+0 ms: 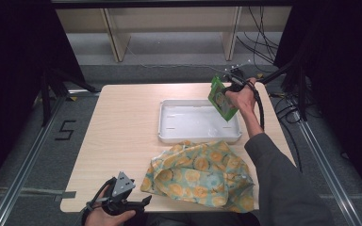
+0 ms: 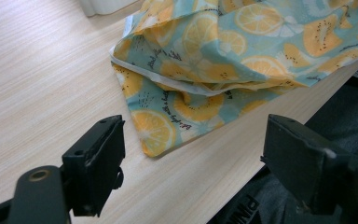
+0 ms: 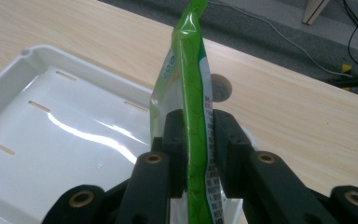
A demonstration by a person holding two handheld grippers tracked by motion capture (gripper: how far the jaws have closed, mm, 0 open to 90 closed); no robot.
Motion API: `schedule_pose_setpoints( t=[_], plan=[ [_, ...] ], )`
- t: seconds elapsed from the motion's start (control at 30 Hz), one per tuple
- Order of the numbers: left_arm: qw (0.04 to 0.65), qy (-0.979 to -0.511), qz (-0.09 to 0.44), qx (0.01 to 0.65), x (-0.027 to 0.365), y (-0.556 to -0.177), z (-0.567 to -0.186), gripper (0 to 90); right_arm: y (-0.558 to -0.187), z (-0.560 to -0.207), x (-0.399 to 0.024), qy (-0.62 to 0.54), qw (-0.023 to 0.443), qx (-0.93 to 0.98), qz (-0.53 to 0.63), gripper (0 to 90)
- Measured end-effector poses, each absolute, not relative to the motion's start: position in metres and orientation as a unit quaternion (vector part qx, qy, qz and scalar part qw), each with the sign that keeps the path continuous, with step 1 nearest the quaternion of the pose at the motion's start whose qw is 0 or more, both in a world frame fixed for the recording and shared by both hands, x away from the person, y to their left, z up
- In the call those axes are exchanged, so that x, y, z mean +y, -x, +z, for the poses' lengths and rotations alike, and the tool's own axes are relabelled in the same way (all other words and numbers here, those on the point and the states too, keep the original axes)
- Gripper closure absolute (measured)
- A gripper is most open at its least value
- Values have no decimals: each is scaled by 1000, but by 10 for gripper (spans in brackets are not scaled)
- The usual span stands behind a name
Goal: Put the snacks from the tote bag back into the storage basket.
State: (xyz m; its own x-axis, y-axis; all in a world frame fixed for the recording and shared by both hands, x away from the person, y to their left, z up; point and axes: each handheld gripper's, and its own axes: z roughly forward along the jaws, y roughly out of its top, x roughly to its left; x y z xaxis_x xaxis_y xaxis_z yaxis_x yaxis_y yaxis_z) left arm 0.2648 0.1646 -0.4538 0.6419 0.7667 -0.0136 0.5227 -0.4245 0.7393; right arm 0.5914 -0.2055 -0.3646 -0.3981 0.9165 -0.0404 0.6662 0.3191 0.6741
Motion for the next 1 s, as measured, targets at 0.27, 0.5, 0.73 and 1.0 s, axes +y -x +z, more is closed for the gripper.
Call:
schedule_pose_setpoints(
  t=[0.27,0.5,0.73,1.0],
  plan=[
    [369,-825,159,397,163,-264,-455,202,-600,-371,-204,-510,217,781,288,766],
    [369,-826,159,396,163,-263,-455,202,-605,-377,-202,-511,218,780,287,765],
    [364,-830,162,390,163,-263,-455,202,-610,-382,-200,-526,214,773,285,765],
    [363,-831,161,390,163,-263,-455,202,-614,-387,-199,-524,216,775,280,764]
  ],
)
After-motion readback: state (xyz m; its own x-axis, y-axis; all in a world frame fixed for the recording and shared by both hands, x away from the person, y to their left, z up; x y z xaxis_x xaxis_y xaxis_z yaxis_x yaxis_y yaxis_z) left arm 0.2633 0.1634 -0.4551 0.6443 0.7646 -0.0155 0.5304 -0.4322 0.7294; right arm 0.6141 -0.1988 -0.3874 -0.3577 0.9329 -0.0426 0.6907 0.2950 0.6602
